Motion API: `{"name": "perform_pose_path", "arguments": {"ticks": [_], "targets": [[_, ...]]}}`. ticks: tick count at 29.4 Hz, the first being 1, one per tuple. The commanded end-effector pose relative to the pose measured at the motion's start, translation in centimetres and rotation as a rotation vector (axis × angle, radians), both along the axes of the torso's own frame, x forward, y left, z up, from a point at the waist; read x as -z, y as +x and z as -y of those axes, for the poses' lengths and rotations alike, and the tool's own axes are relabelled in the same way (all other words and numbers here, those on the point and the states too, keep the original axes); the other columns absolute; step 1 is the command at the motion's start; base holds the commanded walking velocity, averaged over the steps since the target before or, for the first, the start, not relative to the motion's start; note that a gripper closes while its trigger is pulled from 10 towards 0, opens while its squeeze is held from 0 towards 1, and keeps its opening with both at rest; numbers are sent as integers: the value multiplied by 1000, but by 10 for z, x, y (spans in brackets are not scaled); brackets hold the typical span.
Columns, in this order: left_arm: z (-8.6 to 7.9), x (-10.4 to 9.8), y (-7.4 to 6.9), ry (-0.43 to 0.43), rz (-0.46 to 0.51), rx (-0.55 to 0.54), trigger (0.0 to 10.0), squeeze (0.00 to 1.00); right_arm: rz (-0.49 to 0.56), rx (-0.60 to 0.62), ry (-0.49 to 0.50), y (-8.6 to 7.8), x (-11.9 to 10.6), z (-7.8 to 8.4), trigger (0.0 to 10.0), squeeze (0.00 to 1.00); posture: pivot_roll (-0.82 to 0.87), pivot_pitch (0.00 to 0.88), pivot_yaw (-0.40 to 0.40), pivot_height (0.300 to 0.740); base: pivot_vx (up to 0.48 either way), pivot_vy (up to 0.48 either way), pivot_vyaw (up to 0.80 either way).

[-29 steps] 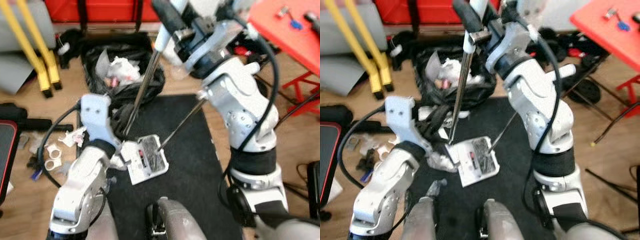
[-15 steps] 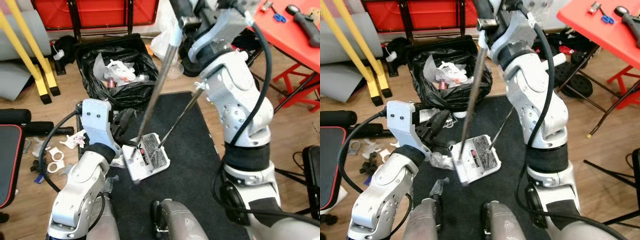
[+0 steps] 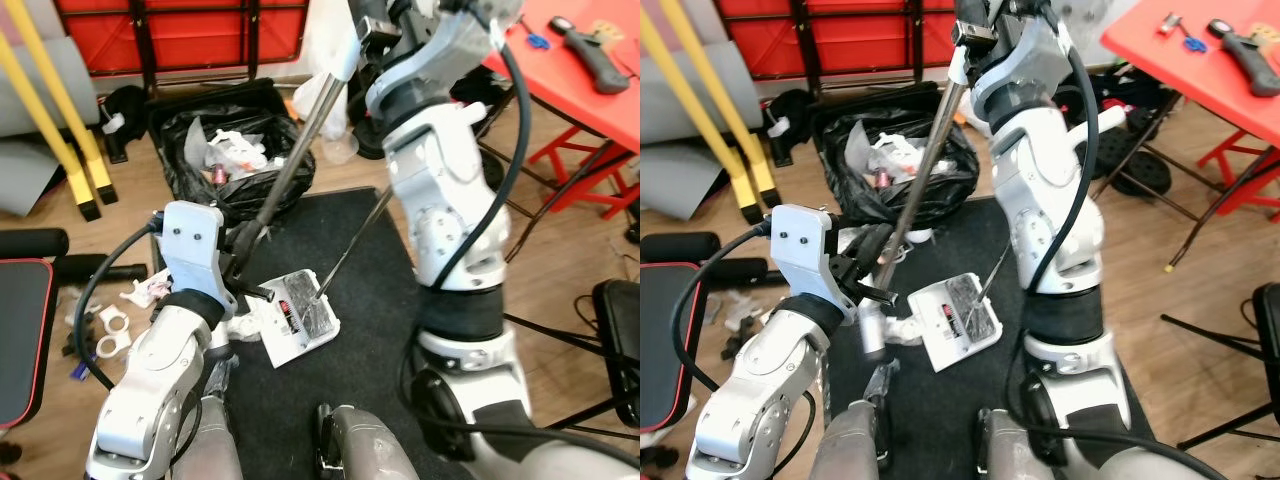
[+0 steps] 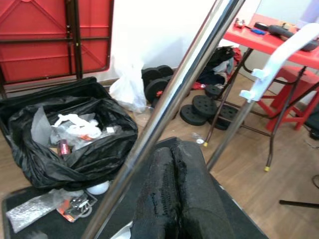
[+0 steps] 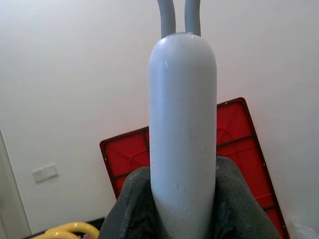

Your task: Sweep floor

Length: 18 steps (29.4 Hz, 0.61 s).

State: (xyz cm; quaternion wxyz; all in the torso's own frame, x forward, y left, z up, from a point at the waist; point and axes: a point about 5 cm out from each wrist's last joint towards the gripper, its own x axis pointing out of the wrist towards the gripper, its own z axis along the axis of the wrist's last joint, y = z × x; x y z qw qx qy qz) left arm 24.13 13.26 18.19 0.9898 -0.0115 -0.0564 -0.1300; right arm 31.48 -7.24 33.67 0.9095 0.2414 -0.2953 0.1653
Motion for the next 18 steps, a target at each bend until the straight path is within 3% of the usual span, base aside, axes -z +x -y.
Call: {"name": "perform_pose_path", "arguments": {"ticks": [1, 10, 15, 18], "targets": [[1, 6, 0, -5, -33, -25, 10000, 0, 42, 39, 29, -1, -4, 9, 10000, 0, -127, 235, -182, 740, 0, 0, 0], [0, 5, 2, -1, -28, -33, 10000, 0, 42, 53, 40, 0, -4, 10, 10000, 0, -131, 228, -180, 740, 0, 0, 0], [-1, 6, 2, 21, -27, -30, 10000, 0, 23, 60, 83, 2, 0, 8, 10000, 0, -133, 237, -179, 740, 480, 0, 0], [-4, 4, 1, 15, -23, -53, 10000, 0, 13, 70, 104, 5, 5, 9, 10000, 0, -132, 253, -176, 740, 0, 0, 0]]}}
